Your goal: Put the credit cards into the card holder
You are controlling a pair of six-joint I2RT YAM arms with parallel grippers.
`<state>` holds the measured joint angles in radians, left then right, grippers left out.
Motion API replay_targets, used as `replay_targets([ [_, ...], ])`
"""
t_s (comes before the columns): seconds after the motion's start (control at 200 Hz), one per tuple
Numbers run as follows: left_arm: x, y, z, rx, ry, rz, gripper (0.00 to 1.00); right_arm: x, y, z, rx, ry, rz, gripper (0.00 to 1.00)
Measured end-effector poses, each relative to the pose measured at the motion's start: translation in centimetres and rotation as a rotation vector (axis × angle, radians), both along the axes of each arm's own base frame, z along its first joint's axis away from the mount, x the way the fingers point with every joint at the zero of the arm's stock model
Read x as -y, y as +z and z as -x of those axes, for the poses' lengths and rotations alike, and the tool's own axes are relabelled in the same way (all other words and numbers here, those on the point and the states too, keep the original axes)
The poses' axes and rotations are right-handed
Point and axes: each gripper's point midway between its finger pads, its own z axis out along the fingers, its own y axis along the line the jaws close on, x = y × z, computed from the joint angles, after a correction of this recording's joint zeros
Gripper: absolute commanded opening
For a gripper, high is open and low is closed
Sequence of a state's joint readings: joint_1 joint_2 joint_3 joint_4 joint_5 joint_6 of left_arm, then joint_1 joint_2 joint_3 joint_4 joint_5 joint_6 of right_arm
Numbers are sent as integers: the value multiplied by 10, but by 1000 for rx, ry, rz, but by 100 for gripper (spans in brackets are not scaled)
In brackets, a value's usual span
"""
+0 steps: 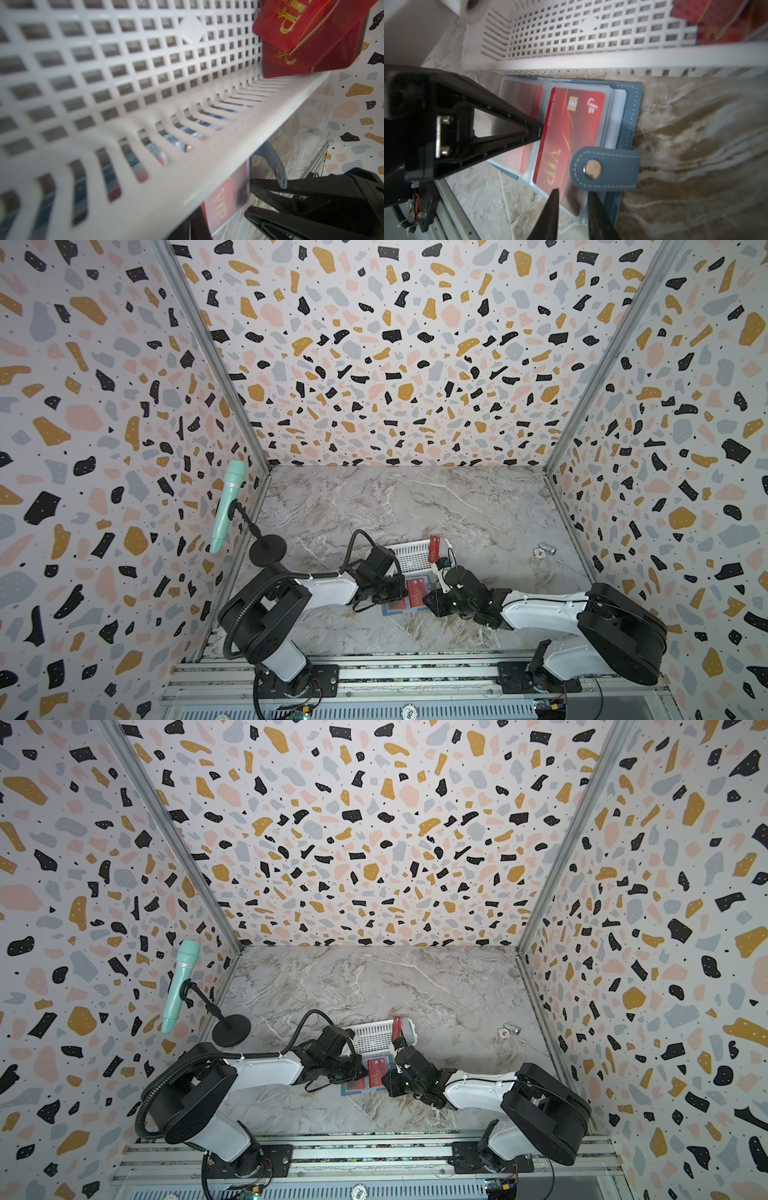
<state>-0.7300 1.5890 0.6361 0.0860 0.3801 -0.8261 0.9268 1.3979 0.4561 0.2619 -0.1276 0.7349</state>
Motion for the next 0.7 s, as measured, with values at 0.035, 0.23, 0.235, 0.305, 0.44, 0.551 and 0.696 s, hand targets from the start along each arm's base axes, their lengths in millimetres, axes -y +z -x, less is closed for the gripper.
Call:
replay_targets([
  [0.035,0,0,0,1,0,1,7,0,0,0,0,0,0,25],
  [0.23,0,0,0,1,2,6,7,-1,1,0,-2,4,-8,24],
  [0.235,1,0,0,1,2,6,7,-1,1,0,-2,4,-8,24],
  [0.305,1,0,0,1,2,7,7,-2,3,0,2,5,-14,24],
  [0.44,1,0,0,3,5,13,7,-4,14,-2,28,7,-47,23],
  [0.551,3,0,1,2,7,20,7,-7,24,-4,49,10,-78,23],
  [0.696,8,0,2,-3,2,36,6,-10,28,-4,59,16,-101,23],
])
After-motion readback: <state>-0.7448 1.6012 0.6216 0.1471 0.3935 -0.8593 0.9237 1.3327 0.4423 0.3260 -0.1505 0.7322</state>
